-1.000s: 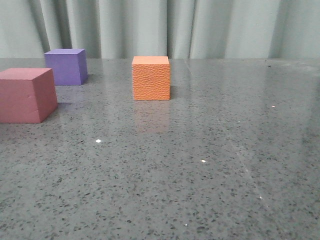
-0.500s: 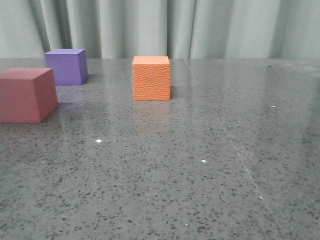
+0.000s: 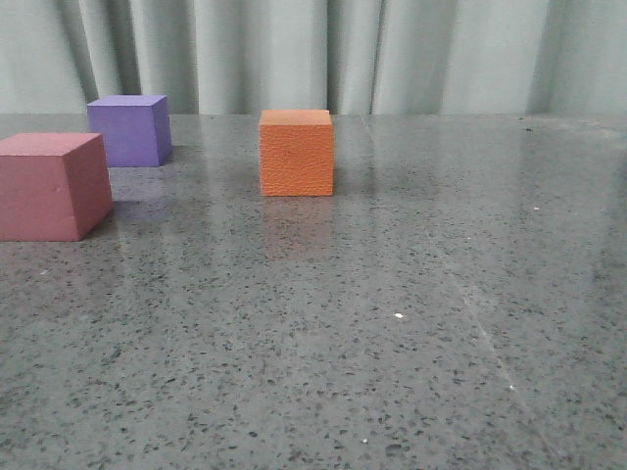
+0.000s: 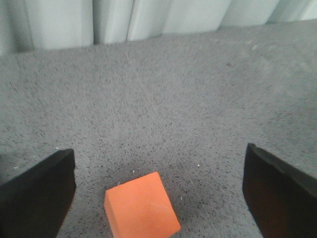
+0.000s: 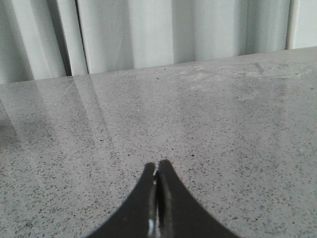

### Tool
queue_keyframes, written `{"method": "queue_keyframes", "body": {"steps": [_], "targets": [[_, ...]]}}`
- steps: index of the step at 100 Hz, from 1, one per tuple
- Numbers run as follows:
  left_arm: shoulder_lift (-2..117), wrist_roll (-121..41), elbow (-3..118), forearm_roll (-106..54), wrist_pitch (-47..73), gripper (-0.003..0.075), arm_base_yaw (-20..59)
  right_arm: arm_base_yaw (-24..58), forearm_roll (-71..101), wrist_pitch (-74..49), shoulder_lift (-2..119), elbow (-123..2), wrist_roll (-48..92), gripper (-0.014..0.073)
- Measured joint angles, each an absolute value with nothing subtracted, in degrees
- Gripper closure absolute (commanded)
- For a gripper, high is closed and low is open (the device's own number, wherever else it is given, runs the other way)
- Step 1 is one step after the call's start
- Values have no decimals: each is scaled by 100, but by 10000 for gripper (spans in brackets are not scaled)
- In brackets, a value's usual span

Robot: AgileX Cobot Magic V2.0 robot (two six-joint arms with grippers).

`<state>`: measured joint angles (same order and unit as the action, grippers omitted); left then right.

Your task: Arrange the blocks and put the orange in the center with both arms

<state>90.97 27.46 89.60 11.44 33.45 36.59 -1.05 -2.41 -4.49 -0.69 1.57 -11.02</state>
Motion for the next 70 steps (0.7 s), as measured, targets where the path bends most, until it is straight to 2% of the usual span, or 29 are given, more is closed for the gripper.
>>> {"method": "queue_keyframes", "body": {"steps": [26, 70], "targets": [[10288, 3405, 9694, 1809, 4032, 80, 3849, -105, -241, -449, -69, 157, -1102, 661], [10507, 3438, 9730, 1811, 4115, 80, 3871, -105, -241, -449, -69, 157, -1102, 661]]}}
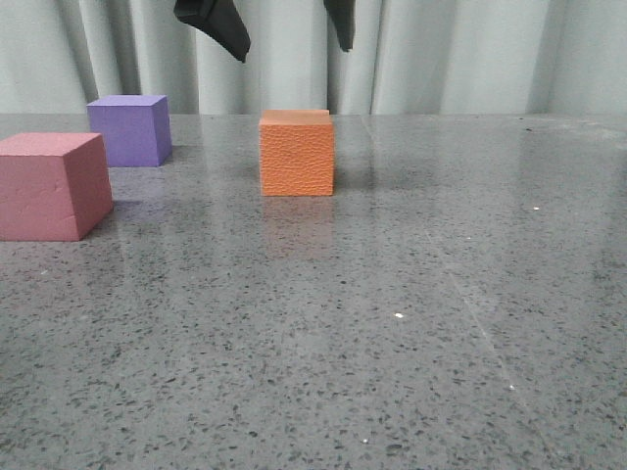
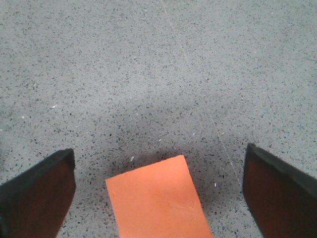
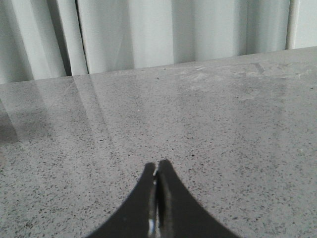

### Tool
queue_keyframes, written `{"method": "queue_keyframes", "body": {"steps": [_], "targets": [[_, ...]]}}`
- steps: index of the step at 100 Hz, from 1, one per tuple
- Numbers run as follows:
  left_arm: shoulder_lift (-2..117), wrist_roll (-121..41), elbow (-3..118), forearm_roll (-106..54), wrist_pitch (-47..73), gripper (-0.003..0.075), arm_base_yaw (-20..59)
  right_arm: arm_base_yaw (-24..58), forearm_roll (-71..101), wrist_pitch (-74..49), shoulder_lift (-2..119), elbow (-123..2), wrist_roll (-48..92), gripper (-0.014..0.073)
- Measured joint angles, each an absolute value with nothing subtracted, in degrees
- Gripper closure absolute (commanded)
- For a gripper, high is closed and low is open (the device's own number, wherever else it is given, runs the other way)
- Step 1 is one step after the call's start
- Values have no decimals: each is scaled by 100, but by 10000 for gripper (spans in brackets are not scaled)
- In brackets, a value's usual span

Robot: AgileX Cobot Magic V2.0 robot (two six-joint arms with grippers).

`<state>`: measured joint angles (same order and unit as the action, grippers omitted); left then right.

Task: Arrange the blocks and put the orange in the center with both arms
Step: 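Lower the left gripper onto the orange cube and close on it, then lift the orange cube with the left gripper toward the purple cube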

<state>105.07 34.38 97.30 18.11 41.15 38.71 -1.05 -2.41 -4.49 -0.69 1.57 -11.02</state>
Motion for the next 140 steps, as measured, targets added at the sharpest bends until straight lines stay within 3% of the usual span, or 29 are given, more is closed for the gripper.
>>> {"method": "queue_keyframes", "body": {"steps": [81, 93, 122, 140], "targets": [[11184, 3597, 9742, 1618, 4367, 92, 3885, -105, -241, -449, -69, 157, -1102, 661], [11244, 3597, 9742, 1609, 4427, 167, 3889, -105, -241, -449, -69, 157, -1102, 661], [11294, 3610, 9751, 1571, 4490, 487, 3911, -105, -241, -449, -69, 157, -1102, 661], [11272, 3610, 9754, 1582, 4512, 524, 3921, -105, -241, -449, -69, 157, -1102, 661]]}}
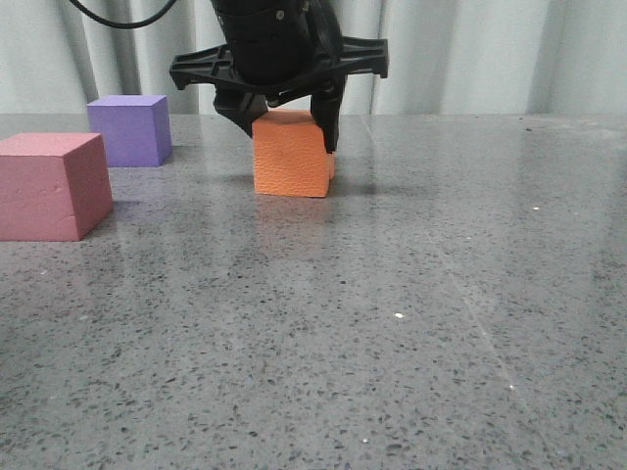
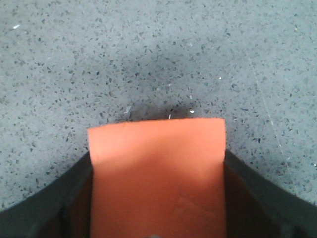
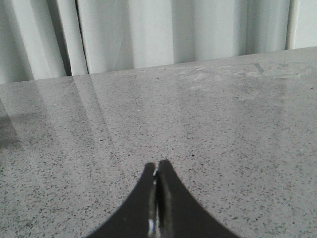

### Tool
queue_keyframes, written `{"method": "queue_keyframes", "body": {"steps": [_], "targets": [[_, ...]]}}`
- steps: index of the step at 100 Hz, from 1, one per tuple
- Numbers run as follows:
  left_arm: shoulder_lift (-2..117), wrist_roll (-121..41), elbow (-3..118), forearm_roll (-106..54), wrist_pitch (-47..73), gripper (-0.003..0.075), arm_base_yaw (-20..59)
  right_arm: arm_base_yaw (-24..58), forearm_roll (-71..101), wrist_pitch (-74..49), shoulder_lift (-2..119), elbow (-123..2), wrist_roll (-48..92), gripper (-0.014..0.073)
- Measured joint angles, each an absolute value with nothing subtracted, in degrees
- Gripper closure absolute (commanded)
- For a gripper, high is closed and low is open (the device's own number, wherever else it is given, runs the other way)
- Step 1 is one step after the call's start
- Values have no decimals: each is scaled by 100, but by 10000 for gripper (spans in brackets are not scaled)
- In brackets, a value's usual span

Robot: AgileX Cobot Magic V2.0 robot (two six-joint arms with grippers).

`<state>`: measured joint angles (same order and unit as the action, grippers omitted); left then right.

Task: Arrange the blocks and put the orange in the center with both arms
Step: 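Lift the orange cube with the left gripper toward the purple cube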

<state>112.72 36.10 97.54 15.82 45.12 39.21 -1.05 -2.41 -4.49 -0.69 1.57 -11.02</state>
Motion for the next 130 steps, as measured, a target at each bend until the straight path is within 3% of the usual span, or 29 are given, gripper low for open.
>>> {"method": "queue_keyframes", "body": {"steps": [47, 93, 130], "targets": [[10001, 3590, 9685, 2482, 4757, 524, 3883, -105, -241, -449, -69, 157, -1102, 661], [9109, 3600, 8063, 2570, 4306, 524, 2576, -105, -241, -449, -69, 157, -1102, 661], [9039, 3600, 7533, 2524, 3846, 524, 2455, -105, -241, -449, -69, 157, -1102, 661]]}}
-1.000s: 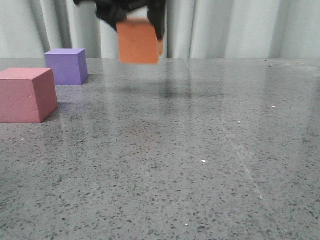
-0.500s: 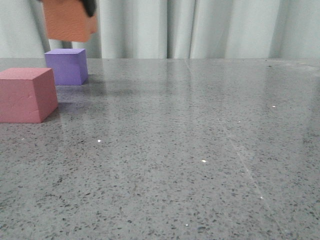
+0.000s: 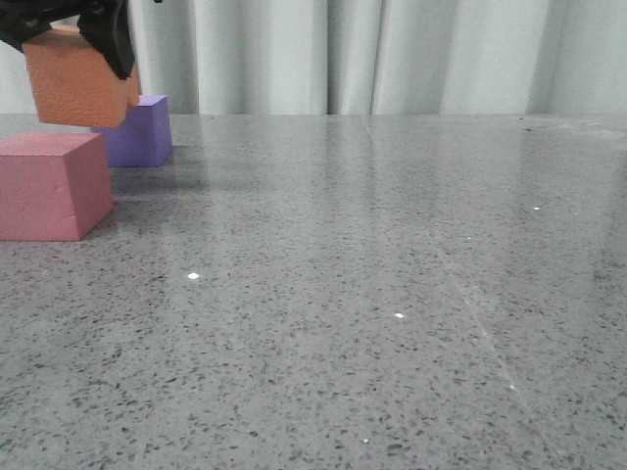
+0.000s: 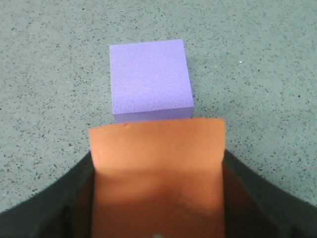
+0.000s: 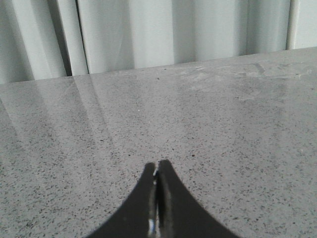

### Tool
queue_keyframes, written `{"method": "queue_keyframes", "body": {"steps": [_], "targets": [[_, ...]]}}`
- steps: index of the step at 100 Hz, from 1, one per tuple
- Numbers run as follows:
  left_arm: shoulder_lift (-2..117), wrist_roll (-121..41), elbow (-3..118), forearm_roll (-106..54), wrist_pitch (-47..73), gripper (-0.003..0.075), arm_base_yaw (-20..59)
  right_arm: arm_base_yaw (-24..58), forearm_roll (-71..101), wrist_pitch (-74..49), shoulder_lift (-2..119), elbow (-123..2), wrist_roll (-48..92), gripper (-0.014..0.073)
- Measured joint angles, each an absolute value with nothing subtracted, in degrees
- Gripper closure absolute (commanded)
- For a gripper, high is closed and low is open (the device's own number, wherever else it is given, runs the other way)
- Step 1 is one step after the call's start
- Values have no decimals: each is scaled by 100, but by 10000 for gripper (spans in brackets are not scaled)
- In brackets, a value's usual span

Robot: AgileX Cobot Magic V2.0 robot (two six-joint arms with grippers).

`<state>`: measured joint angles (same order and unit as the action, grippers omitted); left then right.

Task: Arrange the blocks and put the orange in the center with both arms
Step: 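Lift the orange cube with the left gripper toward the purple cube, then lower the orange cube between the purple and pink cubes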

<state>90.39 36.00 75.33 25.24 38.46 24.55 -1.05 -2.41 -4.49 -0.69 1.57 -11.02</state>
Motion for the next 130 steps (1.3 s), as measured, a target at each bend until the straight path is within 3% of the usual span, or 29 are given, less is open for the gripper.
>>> {"method": "queue_keyframes", "body": {"steps": [130], "targets": [[9560, 3221, 7140, 1819, 3144, 517, 2146, -105, -241, -449, -69, 157, -1102, 661]]}}
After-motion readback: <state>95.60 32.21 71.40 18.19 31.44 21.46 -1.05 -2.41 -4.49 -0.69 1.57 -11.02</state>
